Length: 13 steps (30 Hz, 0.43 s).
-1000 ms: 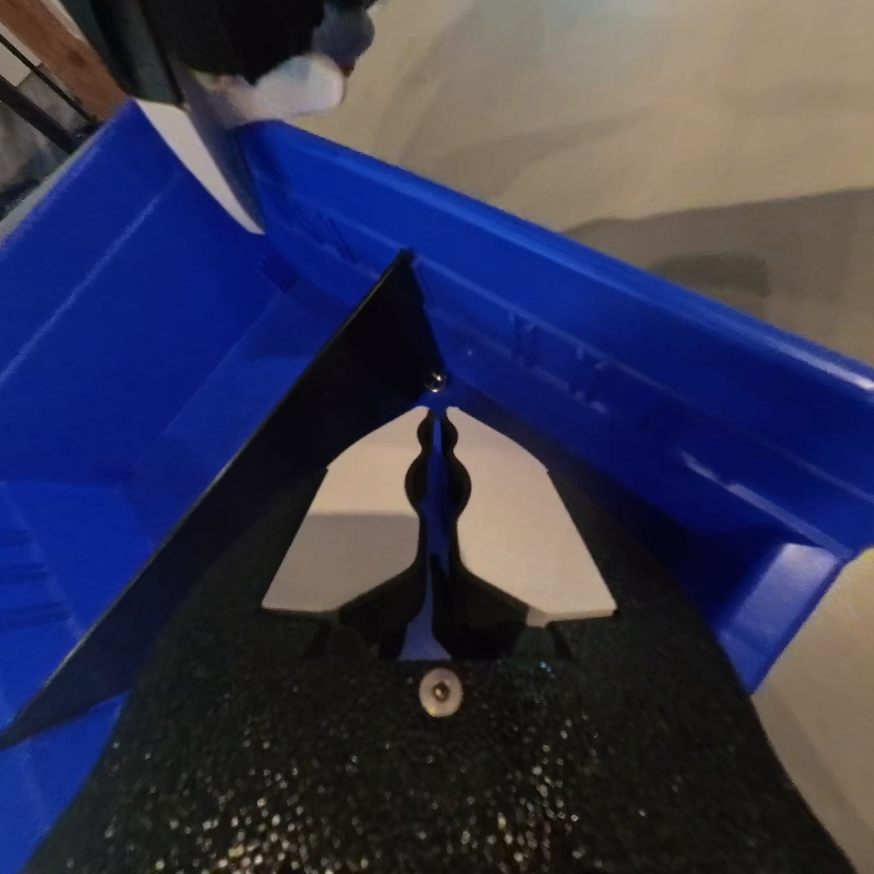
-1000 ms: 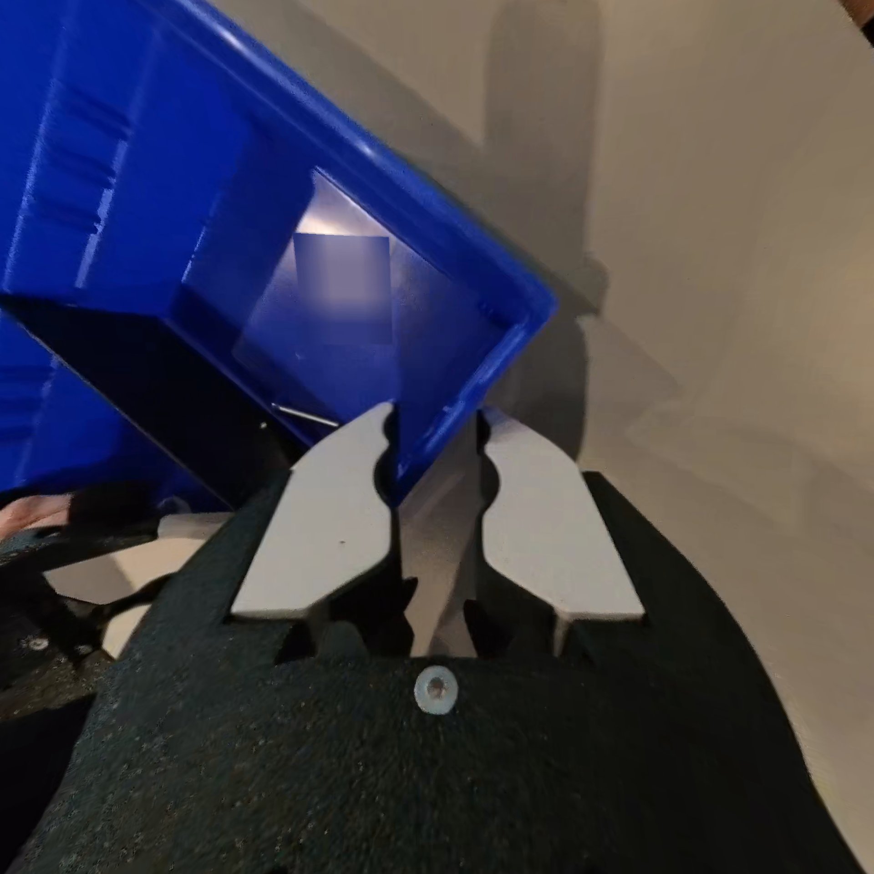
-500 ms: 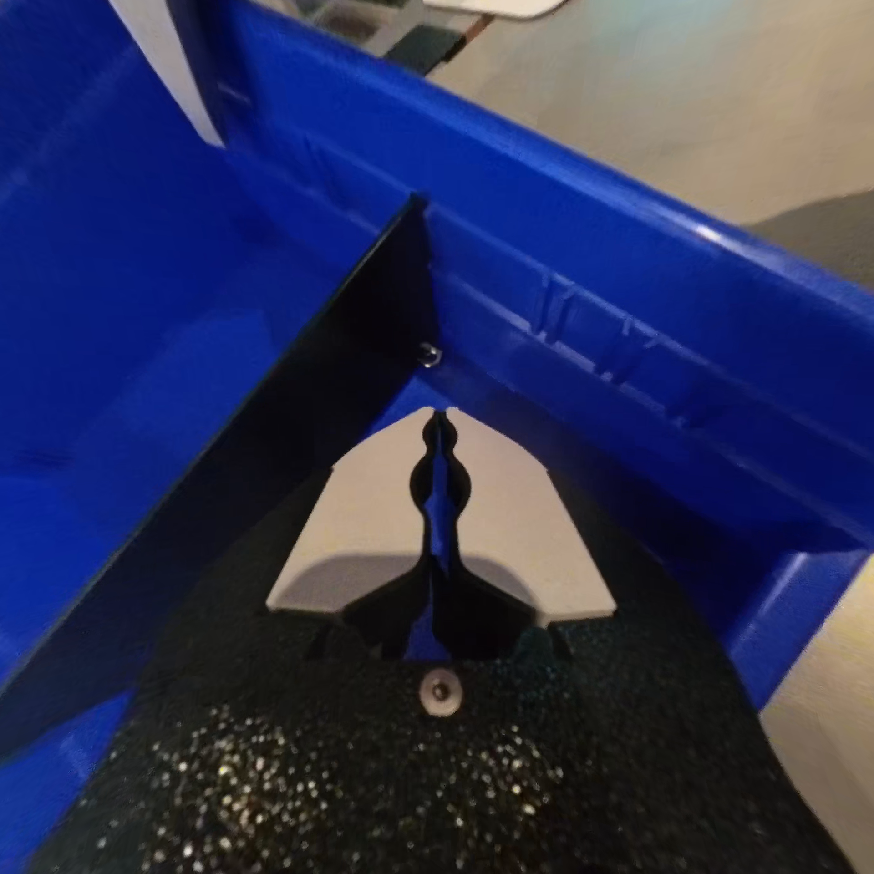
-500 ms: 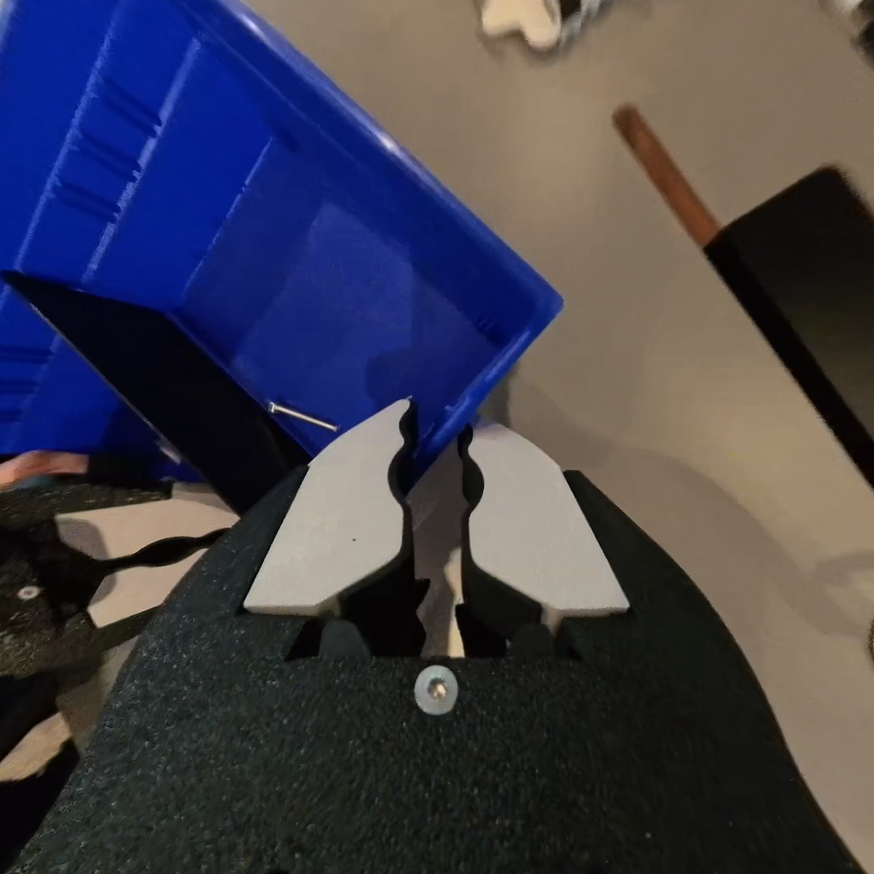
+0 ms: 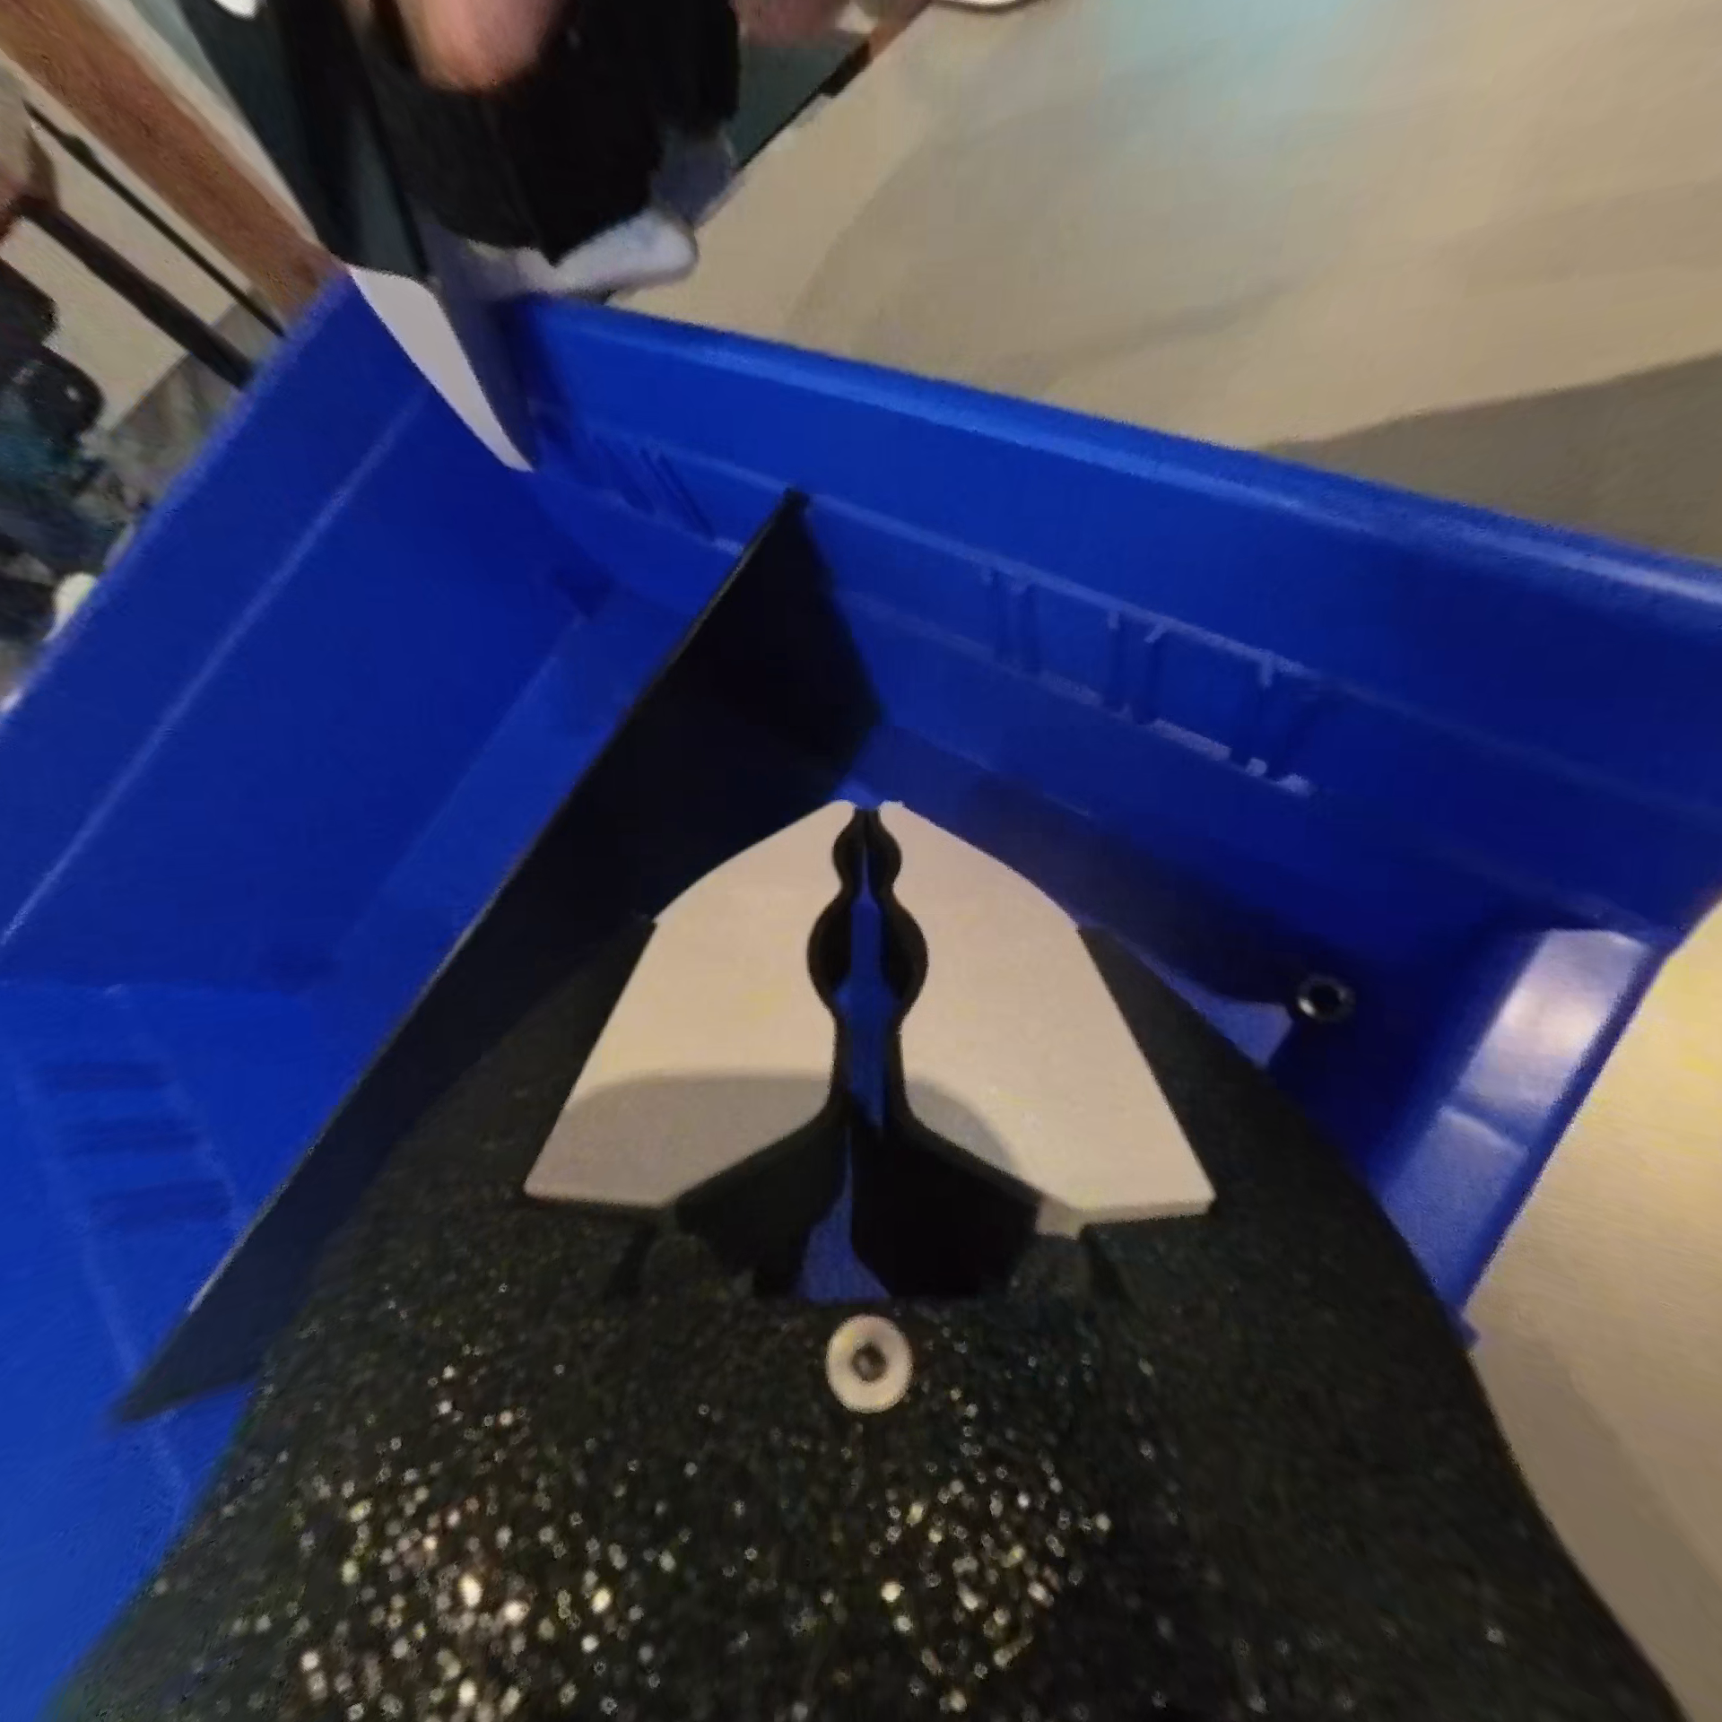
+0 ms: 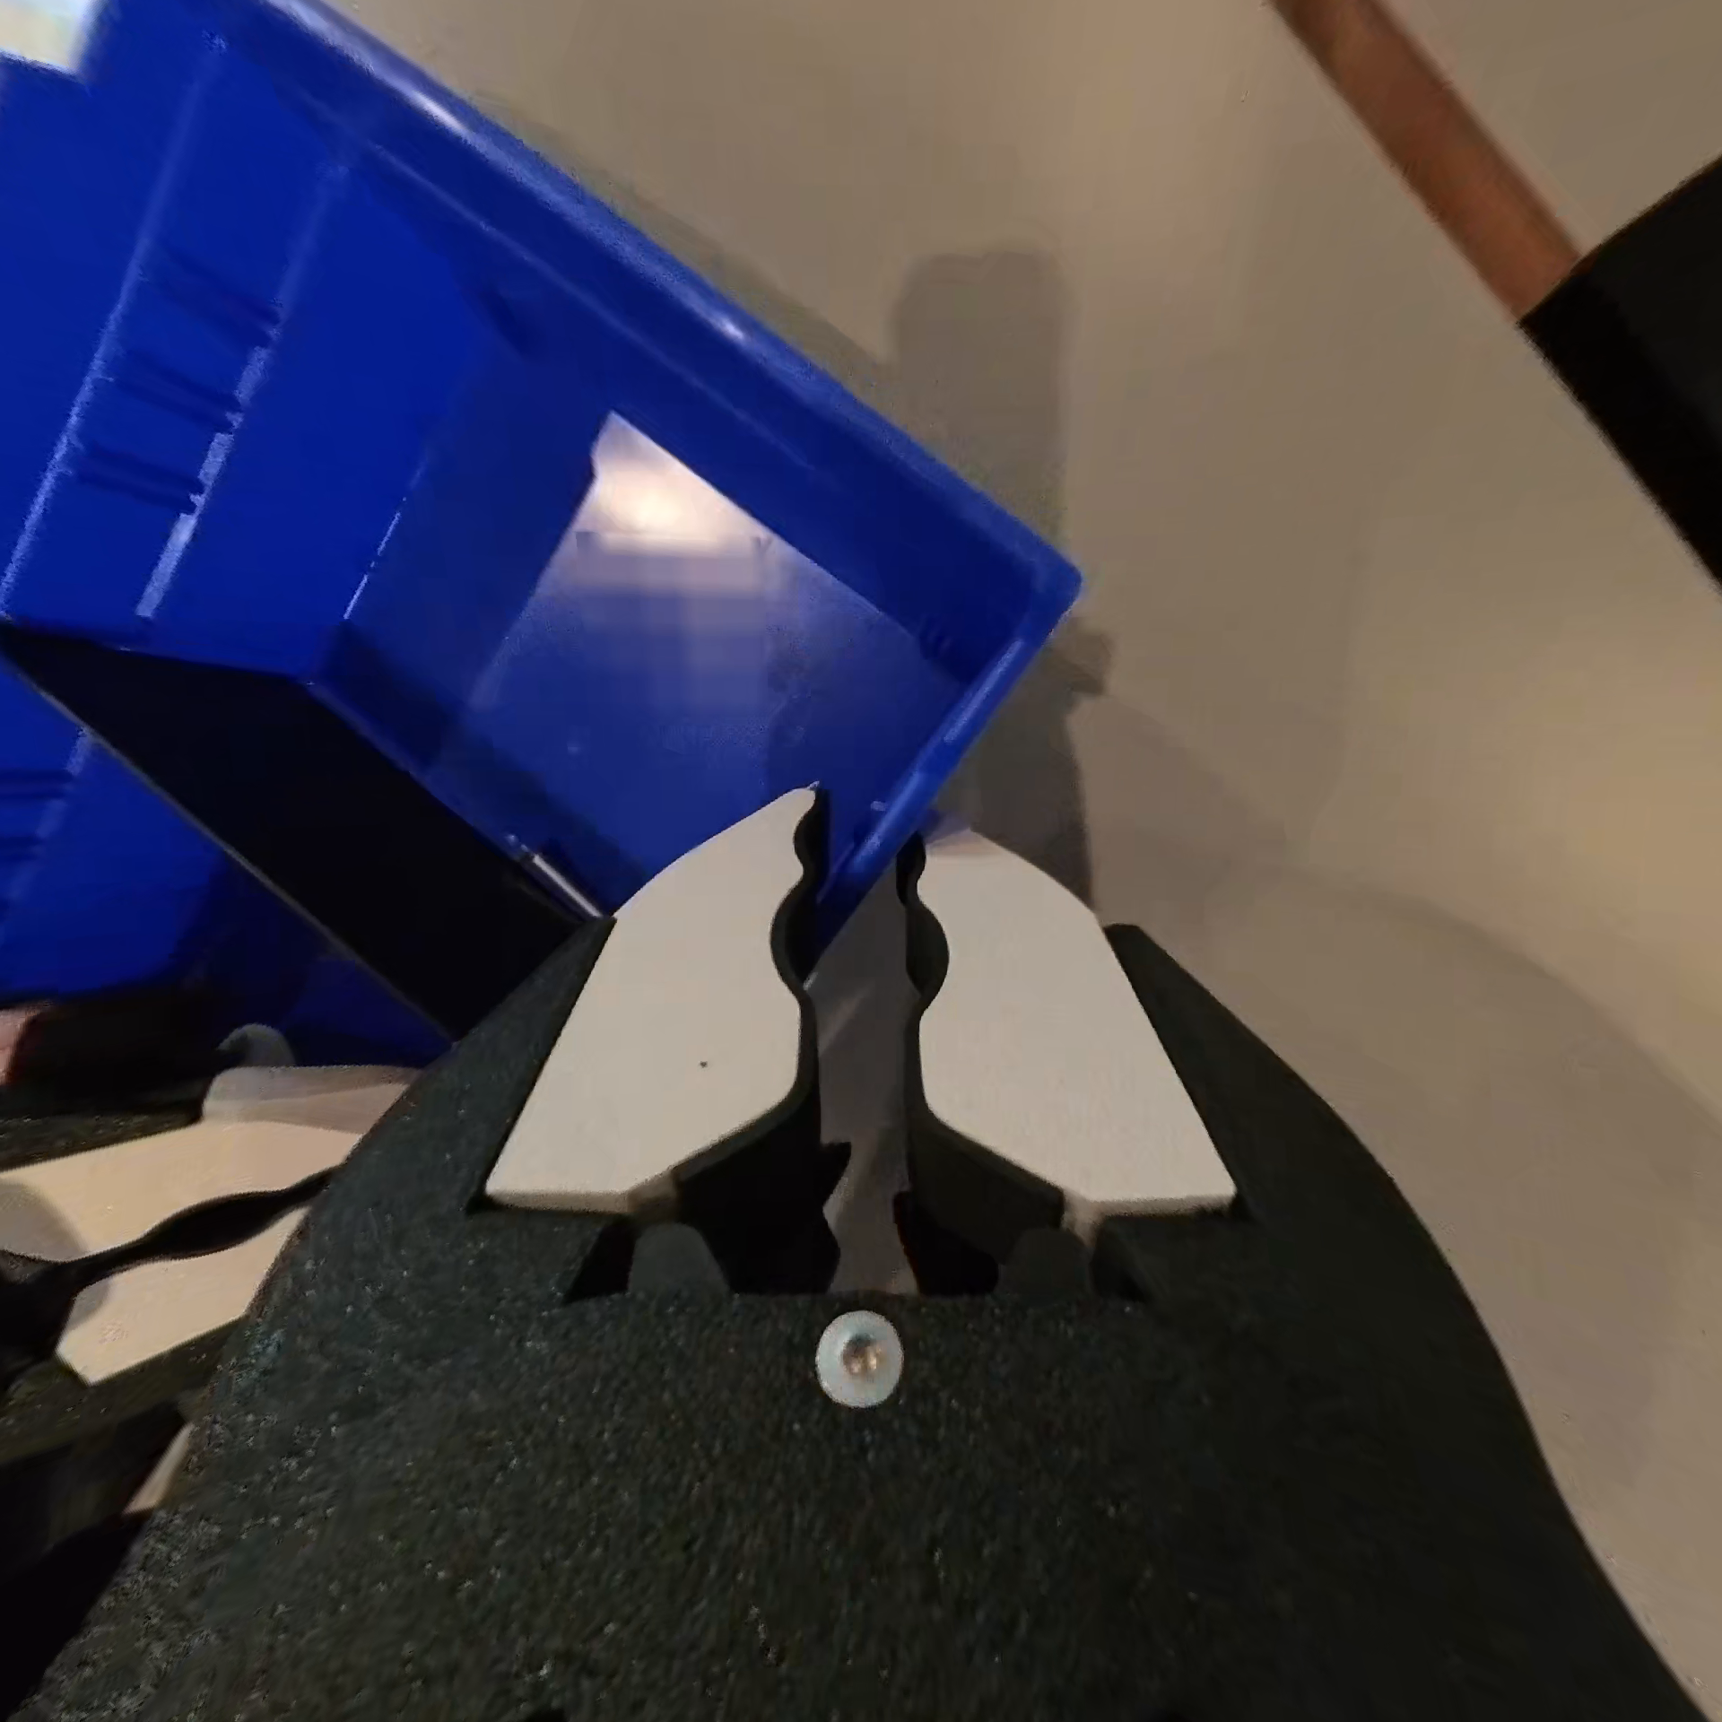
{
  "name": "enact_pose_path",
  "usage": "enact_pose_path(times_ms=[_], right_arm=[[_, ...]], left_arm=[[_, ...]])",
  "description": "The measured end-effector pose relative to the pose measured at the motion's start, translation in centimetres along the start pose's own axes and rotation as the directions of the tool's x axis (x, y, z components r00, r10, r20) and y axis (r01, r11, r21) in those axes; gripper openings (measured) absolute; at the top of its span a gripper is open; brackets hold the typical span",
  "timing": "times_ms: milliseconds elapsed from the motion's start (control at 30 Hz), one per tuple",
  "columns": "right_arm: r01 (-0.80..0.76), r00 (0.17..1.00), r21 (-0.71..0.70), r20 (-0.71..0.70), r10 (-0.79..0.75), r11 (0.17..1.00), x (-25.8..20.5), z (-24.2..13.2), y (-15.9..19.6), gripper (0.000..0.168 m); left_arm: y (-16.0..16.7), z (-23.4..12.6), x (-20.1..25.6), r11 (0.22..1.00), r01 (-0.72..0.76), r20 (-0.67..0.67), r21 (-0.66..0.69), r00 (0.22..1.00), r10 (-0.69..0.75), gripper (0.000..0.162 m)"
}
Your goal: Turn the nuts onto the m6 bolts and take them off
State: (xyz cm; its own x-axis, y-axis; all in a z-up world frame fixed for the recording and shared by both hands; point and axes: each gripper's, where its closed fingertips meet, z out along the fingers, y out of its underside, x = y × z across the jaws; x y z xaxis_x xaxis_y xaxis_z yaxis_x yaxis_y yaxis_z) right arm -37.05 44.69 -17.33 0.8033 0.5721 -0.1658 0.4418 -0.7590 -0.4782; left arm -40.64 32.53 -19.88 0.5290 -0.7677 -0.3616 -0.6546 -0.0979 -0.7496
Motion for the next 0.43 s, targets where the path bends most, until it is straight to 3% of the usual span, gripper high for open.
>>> enact_pose_path(times_ms=[67,167,267,333,433], right_arm=[[-0.050,0.997,-0.016,0.054,0.051,0.999,0.3,1.0,0.3,0.015],[-0.078,0.988,0.110,0.143,0.062,0.991,0.3,0.1,-0.8,0.029],[-0.022,0.991,0.310,0.130,-0.019,0.951,1.1,-3.6,-1.3,0.048],[0.045,0.990,0.456,0.099,-0.101,0.889,1.3,-7.0,-0.5,0.048],[0.193,0.973,0.584,-0.009,-0.232,0.788,1.5,-11.1,3.5,0.046]], left_arm=[[0.1,0.2,0.0,1.000,0.016,-0.035,-0.005,0.999,-0.016,0.001],[0.3,0.2,0.5,1.000,0.015,-0.089,-0.006,0.996,-0.015,0.003],[0.7,-0.5,1.6,0.999,-0.053,-0.177,-0.006,0.983,0.051,0.005],[1.0,-1.4,3.0,0.995,-0.103,-0.293,0.000,0.951,0.098,0.007],[1.9,-2.5,4.6,0.983,-0.180,-0.436,-0.035,0.888,0.147,0.009]])
